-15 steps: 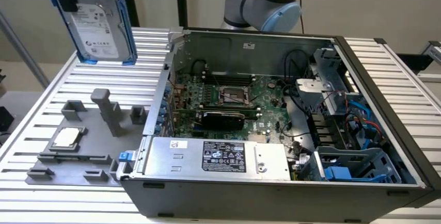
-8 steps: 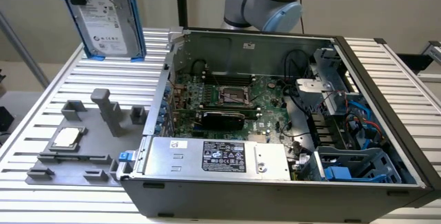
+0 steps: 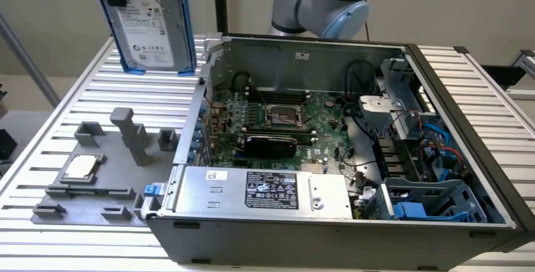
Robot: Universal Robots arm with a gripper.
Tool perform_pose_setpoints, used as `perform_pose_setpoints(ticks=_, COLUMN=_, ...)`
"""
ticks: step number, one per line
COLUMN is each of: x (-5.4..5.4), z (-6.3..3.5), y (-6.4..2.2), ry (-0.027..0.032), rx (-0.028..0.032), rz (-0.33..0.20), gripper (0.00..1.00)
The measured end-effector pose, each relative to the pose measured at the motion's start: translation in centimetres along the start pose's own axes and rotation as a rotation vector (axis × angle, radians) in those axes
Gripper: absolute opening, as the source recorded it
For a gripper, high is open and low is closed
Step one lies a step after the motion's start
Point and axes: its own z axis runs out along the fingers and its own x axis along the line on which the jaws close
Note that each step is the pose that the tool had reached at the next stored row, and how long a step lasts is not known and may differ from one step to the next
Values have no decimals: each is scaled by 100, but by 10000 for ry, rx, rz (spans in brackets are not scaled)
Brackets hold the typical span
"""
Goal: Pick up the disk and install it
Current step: 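Pick up the disk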
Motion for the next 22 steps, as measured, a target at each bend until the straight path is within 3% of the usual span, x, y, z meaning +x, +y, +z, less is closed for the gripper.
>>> perform_pose_setpoints(ticks=22, x=231, z=-46, y=-1003, ry=-1, rx=-1, rz=0, gripper=0)
